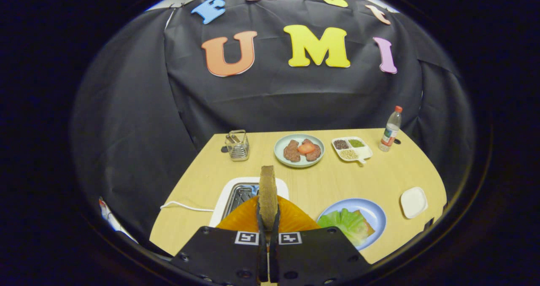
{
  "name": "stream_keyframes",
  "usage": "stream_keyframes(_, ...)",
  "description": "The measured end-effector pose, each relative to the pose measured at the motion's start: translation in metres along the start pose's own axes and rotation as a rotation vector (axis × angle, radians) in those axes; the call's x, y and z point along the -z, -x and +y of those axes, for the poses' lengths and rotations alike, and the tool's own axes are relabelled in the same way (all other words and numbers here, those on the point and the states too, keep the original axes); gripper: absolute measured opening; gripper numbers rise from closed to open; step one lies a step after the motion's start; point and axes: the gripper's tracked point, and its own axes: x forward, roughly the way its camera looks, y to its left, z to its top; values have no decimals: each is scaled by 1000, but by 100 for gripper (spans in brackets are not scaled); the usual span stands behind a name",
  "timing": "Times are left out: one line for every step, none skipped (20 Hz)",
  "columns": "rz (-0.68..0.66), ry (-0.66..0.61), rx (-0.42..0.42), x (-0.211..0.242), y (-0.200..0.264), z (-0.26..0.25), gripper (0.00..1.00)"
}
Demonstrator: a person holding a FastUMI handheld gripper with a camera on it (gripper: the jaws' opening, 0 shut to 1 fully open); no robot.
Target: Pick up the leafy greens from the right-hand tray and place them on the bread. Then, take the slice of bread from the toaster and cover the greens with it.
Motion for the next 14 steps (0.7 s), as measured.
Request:
stream_keyframes(-17,-6,-6,-8,7,-3,2)
stream_keyframes(-36,-12,-10,-15,14,-7,2)
stream_keyframes(-53,-16,-11,-21,21,-12,2)
stream_keyframes(-67,-23,-13,-28,28,-18,2)
stream_keyframes(-79,-31,-15,-35,34,-25,2)
stream_keyframes(-88,-39,-12,-41,39,-33,2)
stream_keyframes(-95,-50,-6,-45,44,-44,2)
stream_keyframes(-102,-59,5,-48,47,-55,2)
stream_keyframes(-101,-67,17,-48,50,-66,2)
stream_keyframes(-95,-73,27,-46,49,-77,2)
stream_keyframes(-85,-77,36,-42,46,-85,2)
stream_keyframes(-76,-78,45,-37,44,-95,2)
stream_keyframes(-69,-74,59,-31,41,-104,2)
stream_keyframes(-60,-67,71,-23,37,-112,2)
